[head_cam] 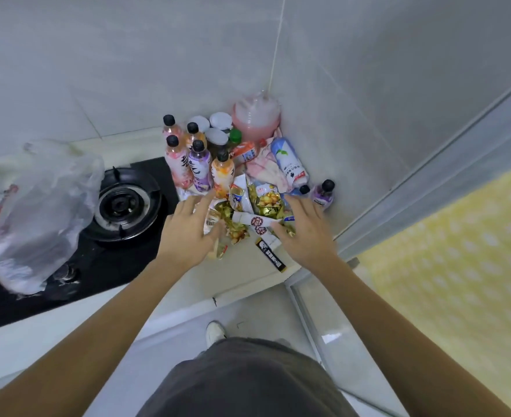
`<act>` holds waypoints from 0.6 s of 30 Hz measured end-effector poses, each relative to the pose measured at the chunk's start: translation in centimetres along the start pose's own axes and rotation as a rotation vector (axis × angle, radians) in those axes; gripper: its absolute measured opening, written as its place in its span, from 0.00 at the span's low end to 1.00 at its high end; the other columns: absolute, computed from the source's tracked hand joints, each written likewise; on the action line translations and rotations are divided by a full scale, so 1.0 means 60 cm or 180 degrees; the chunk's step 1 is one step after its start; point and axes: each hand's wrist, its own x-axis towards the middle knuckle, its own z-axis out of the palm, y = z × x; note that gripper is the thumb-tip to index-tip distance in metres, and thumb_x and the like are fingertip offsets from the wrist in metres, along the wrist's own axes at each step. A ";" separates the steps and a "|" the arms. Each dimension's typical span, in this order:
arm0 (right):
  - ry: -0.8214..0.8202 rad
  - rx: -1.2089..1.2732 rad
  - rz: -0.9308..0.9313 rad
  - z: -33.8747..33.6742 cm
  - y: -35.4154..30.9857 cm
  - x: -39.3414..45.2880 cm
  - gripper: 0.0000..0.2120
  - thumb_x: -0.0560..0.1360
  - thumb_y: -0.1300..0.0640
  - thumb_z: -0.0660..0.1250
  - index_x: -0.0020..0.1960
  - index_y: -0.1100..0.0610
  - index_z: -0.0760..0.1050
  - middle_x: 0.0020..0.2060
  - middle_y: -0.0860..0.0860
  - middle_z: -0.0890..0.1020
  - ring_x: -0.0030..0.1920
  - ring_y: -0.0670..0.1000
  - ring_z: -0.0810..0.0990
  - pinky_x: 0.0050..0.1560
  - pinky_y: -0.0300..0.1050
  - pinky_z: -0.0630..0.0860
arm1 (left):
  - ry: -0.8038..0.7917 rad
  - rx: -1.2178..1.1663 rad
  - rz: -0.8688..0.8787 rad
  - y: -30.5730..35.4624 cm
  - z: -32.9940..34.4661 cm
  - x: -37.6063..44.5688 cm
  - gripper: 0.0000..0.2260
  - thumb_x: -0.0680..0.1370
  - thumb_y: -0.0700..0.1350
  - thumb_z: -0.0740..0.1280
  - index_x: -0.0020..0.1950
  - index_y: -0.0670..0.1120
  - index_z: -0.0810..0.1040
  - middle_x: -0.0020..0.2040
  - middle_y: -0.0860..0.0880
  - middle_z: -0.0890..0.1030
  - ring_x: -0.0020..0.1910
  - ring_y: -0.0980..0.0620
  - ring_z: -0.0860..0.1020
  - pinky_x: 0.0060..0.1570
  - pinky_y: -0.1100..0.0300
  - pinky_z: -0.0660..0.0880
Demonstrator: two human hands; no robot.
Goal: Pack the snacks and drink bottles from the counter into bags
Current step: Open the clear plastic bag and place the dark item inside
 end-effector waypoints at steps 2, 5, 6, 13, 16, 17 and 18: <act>-0.0113 -0.0019 -0.0107 0.010 0.003 0.027 0.32 0.80 0.40 0.66 0.78 0.53 0.65 0.73 0.52 0.70 0.76 0.57 0.64 0.74 0.58 0.66 | 0.0058 0.0020 -0.0076 -0.006 -0.004 0.017 0.31 0.80 0.63 0.57 0.81 0.54 0.62 0.69 0.48 0.73 0.67 0.43 0.71 0.59 0.42 0.75; -0.0294 -0.0093 -0.0305 0.021 0.005 0.071 0.32 0.80 0.41 0.65 0.79 0.53 0.64 0.75 0.52 0.69 0.75 0.57 0.63 0.73 0.59 0.67 | 0.0123 0.0057 -0.0242 -0.014 -0.011 0.029 0.31 0.79 0.63 0.57 0.81 0.53 0.62 0.70 0.47 0.73 0.68 0.42 0.71 0.61 0.41 0.75; -0.0351 -0.0108 -0.0369 0.024 0.006 0.088 0.32 0.80 0.40 0.65 0.79 0.53 0.64 0.75 0.52 0.68 0.76 0.57 0.63 0.72 0.60 0.68 | 0.0127 0.0063 -0.0315 -0.016 -0.013 0.032 0.31 0.79 0.64 0.56 0.81 0.53 0.62 0.71 0.47 0.72 0.69 0.42 0.70 0.62 0.41 0.74; -0.0652 0.0017 -0.0737 0.030 -0.010 0.186 0.32 0.80 0.40 0.66 0.79 0.50 0.62 0.74 0.52 0.70 0.75 0.56 0.65 0.69 0.59 0.70 | 0.0362 0.0002 -0.0823 0.005 -0.026 0.045 0.33 0.78 0.67 0.54 0.81 0.55 0.61 0.71 0.50 0.72 0.70 0.45 0.69 0.64 0.40 0.73; -0.0752 0.0020 -0.0962 0.043 -0.028 0.216 0.32 0.79 0.40 0.66 0.78 0.50 0.63 0.74 0.52 0.70 0.75 0.56 0.65 0.71 0.58 0.67 | 0.0475 -0.0021 -0.1083 -0.005 -0.032 0.045 0.33 0.79 0.66 0.56 0.81 0.54 0.60 0.70 0.49 0.72 0.70 0.44 0.69 0.64 0.41 0.73; -0.0758 0.0035 -0.1063 0.047 -0.037 0.224 0.31 0.79 0.39 0.65 0.78 0.49 0.63 0.73 0.52 0.71 0.75 0.56 0.66 0.70 0.59 0.69 | 0.0507 -0.0023 -0.1185 -0.012 -0.034 0.041 0.33 0.79 0.66 0.56 0.82 0.54 0.60 0.71 0.49 0.72 0.71 0.44 0.69 0.64 0.40 0.73; -0.0783 0.0064 -0.1158 0.052 -0.048 0.231 0.31 0.79 0.39 0.65 0.77 0.49 0.63 0.72 0.52 0.71 0.74 0.56 0.66 0.69 0.59 0.71 | 0.0539 -0.0027 -0.1289 -0.020 -0.037 0.036 0.33 0.79 0.65 0.57 0.82 0.54 0.59 0.71 0.49 0.72 0.71 0.44 0.69 0.64 0.40 0.73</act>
